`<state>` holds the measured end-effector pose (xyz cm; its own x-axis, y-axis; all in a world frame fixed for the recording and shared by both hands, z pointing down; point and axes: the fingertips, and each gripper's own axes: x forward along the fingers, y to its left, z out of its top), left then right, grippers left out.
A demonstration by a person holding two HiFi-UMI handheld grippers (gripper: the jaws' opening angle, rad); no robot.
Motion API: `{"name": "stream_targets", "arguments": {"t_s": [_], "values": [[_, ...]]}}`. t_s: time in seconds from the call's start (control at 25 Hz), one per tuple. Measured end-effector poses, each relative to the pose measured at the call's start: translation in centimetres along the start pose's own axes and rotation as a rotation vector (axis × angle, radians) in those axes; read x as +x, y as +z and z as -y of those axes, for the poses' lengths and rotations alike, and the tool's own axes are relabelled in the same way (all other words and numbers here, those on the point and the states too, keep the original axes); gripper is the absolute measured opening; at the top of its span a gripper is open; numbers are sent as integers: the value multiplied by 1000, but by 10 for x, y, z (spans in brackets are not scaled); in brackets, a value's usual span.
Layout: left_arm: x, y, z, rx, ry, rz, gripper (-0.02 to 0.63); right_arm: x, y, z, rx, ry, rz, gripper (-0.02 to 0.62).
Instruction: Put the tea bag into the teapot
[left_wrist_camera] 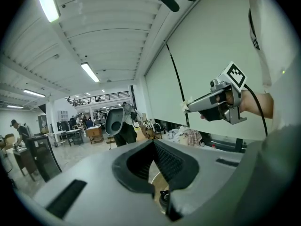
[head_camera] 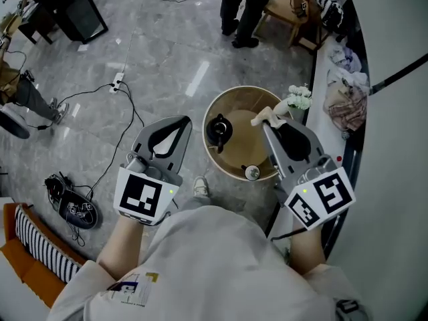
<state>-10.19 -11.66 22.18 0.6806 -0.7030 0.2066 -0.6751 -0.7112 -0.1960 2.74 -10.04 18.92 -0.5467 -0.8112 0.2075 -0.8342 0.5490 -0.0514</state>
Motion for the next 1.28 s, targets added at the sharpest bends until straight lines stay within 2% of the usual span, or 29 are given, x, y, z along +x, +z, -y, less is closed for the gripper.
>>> {"name": "stream_targets", "arguments": {"t_s": [0.28, 0.56, 0.88, 1.28], "values": [[20, -14, -28, -10, -44, -1, 8, 35, -7, 13, 18, -38, -25, 58], [37, -28, -35, -20, -75, -31, 8, 51, -20, 24, 33, -53, -69, 58], [66, -36, -27, -30, -73, -76, 8, 70, -45, 34, -20, 68, -158, 58], [110, -88, -17, -64, -47, -216, 8, 112, -106, 74, -48, 127, -319, 58]]}}
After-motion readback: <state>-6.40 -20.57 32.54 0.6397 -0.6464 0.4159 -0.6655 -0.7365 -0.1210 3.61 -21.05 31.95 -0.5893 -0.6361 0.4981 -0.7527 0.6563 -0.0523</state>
